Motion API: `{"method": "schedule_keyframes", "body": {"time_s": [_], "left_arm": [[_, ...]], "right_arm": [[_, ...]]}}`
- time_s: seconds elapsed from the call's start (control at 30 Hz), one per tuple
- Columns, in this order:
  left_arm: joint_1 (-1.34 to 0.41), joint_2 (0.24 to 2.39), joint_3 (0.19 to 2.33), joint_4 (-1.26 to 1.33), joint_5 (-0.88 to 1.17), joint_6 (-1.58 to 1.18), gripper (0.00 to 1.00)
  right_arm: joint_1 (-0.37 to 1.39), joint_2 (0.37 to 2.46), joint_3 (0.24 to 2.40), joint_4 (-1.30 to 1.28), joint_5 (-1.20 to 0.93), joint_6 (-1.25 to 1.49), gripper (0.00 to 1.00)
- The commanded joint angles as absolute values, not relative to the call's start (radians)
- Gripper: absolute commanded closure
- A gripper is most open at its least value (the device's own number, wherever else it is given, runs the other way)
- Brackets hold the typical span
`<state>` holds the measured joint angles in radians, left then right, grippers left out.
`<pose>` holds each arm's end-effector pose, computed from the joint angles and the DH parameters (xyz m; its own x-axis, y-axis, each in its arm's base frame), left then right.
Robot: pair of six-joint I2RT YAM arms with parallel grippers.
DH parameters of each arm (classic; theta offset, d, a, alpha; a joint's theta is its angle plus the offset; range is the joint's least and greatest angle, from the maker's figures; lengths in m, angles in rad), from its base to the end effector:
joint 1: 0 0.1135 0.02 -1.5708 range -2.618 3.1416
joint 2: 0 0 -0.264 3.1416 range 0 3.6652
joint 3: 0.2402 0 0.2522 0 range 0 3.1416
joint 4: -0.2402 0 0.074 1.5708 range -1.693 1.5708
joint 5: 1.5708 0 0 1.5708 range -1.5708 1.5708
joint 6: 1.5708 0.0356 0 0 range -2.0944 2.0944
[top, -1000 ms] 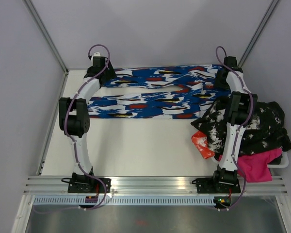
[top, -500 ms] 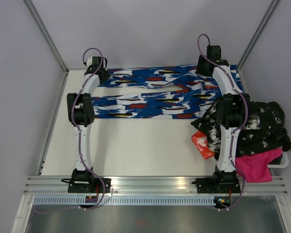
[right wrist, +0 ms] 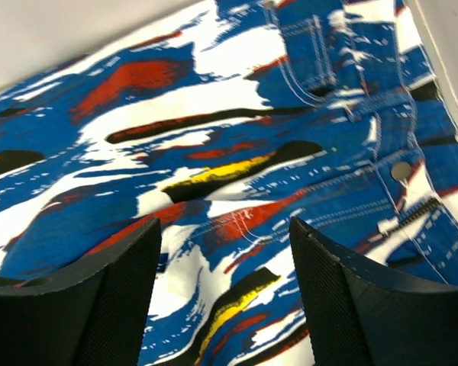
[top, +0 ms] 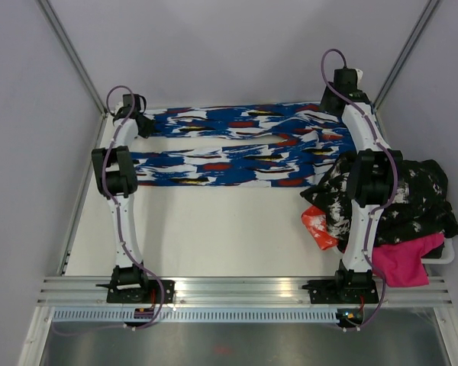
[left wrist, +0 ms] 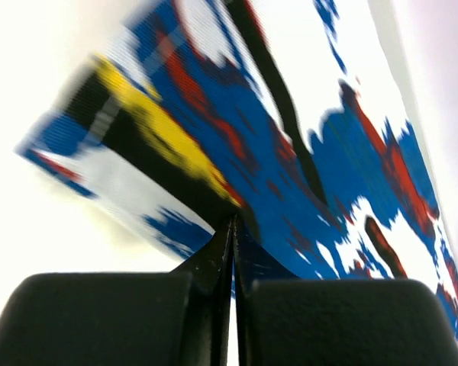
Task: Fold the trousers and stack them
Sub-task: Flatten the trousers out
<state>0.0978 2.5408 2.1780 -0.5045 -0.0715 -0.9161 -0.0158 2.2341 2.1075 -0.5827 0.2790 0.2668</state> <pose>0.5560 0.0571 0.1484 -0.3484 -0.8292 -0.4371 -0.6893 0.5427 -0.4800 0.5150 -0.0179 0.2796 -0.5691 0.2625 -0.7793 0.3879 0.9213 0.0270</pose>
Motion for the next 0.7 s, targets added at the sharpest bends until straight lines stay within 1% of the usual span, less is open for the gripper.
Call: {"method": "schedule_keyframes", "body": {"time_s": [0.0, 0.13, 0.27, 0.5, 0.57, 0.6, 0.67], "left_arm": [[0.158, 2.560, 2.197, -0.623, -0.159, -0.939, 0.98], [0.209, 2.560, 2.203, -0.650, -0.196, -0.910, 0.98], [0.225, 2.597, 2.281, -0.707, -0.229, -0.871, 0.98], [0.241, 2.569, 2.289, -0.674, -0.259, -0.761, 0.98], [0.247, 2.534, 2.290, -0.626, -0.226, -0.697, 0.98], [0.247, 2.516, 2.286, -0.606, -0.171, -0.668, 0.98], [0.241, 2.432, 2.249, -0.545, -0.112, -0.589, 0.96]], "right_arm": [[-0.012, 2.155, 2.065, -0.580, 0.385, 0.293, 0.25], [-0.012, 2.128, 2.028, -0.592, 0.440, 0.301, 0.22], [-0.015, 2.126, 2.025, -0.617, 0.446, 0.327, 0.20], [-0.012, 2.122, 1.939, -0.581, 0.312, 0.365, 0.21], [-0.014, 2.120, 1.922, -0.563, 0.270, 0.364, 0.22], [-0.012, 2.120, 1.919, -0.557, 0.258, 0.357, 0.22], [-0.014, 2.120, 1.910, -0.537, 0.224, 0.348, 0.22]]}}
